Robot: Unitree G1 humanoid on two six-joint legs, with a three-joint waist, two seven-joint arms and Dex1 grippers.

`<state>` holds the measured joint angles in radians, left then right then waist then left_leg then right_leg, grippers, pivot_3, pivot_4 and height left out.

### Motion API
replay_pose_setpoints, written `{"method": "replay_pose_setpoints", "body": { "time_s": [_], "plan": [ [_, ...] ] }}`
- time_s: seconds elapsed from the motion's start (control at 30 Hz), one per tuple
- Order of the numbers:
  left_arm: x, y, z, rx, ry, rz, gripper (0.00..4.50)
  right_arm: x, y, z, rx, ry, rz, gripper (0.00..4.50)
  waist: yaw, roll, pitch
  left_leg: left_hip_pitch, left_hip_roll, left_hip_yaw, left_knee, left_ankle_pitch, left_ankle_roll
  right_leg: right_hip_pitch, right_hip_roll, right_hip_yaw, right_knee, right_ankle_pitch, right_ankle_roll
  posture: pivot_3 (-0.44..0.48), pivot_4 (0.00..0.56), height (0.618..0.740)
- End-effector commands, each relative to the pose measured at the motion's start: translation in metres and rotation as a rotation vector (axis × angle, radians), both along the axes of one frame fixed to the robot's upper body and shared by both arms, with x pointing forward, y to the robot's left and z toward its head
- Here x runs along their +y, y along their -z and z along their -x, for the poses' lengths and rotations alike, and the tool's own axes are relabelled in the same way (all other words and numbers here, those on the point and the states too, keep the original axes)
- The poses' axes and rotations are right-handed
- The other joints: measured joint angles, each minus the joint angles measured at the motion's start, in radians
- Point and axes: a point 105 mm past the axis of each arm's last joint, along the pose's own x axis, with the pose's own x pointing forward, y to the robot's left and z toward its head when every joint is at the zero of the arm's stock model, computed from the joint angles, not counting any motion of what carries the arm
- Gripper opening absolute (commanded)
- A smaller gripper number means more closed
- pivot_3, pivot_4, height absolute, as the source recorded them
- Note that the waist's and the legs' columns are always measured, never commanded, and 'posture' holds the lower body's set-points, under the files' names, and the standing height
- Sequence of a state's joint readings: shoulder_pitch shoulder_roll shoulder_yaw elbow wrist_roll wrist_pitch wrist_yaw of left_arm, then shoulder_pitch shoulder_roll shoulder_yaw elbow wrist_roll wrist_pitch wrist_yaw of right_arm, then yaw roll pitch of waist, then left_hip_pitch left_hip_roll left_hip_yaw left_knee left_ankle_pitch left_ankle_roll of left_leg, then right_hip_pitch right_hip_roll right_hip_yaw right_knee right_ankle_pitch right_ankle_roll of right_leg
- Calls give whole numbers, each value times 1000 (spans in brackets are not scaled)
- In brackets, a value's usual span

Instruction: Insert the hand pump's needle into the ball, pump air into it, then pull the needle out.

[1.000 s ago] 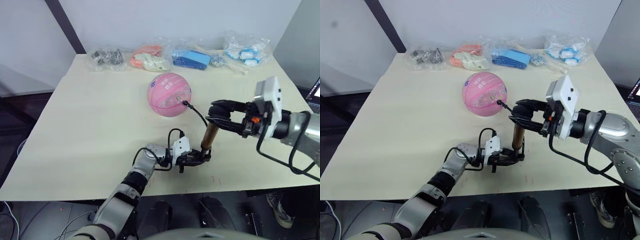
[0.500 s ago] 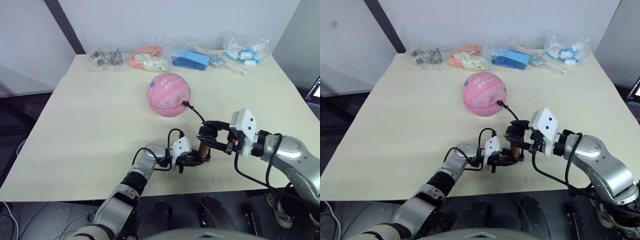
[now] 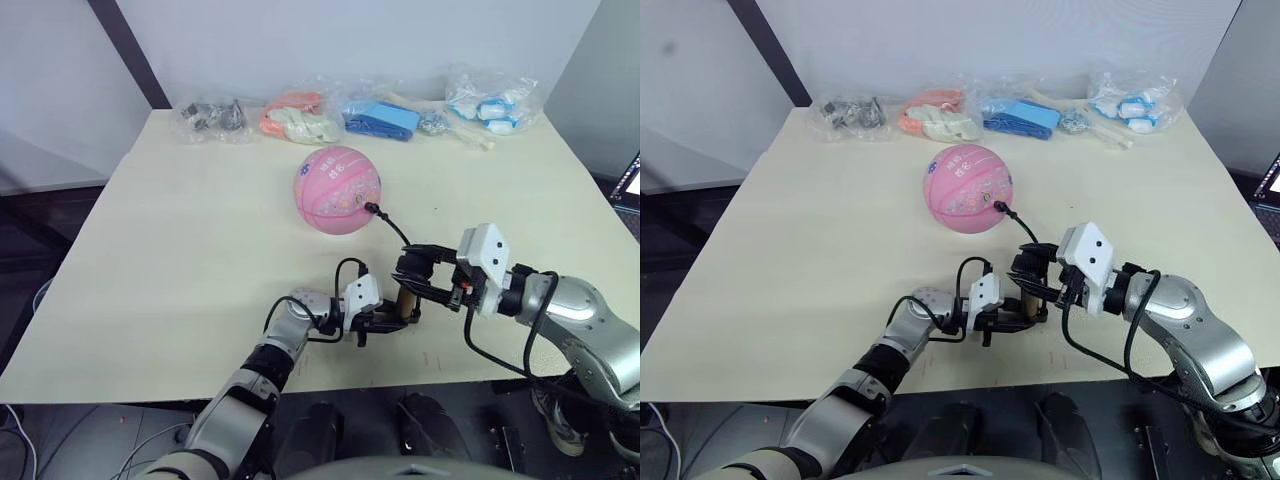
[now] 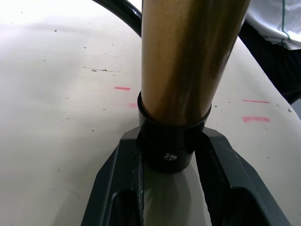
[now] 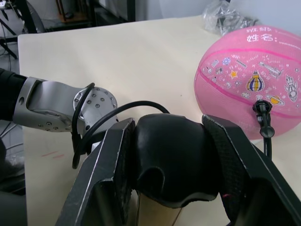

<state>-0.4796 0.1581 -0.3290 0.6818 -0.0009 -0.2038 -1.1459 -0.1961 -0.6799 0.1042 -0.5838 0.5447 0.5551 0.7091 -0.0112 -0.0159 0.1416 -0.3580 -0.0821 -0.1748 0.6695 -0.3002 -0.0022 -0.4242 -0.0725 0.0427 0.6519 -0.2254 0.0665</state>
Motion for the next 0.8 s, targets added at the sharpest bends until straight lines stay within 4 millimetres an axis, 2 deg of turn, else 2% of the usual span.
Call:
{"method": "replay_pose_setpoints", "body": {
  "time_s": [0.03, 0.53, 0.8],
  "plan": [
    [3, 14, 8, 47, 8, -34, 1116, 0, -20, 6, -5, -50, -3, 1811, 0, 0, 0, 0, 0, 0, 0, 0, 0, 0, 0, 0, 0, 0, 0, 0, 150, 740],
    [1, 14, 7, 48, 20, -35, 1116, -7, -97, 6, -96, -78, -59, 1811, 3, 0, 1, -3, 0, 0, 0, 0, 1, -1, -1, -2, -1, 0, 0, 0, 150, 740],
    [1, 15, 6, 48, 22, -37, 1116, -14, -127, 8, -125, -84, -74, 1811, 4, 0, 1, -3, 0, 0, 0, -1, 2, -1, -2, -2, -2, 0, 0, 0, 150, 740]
  ]
}}
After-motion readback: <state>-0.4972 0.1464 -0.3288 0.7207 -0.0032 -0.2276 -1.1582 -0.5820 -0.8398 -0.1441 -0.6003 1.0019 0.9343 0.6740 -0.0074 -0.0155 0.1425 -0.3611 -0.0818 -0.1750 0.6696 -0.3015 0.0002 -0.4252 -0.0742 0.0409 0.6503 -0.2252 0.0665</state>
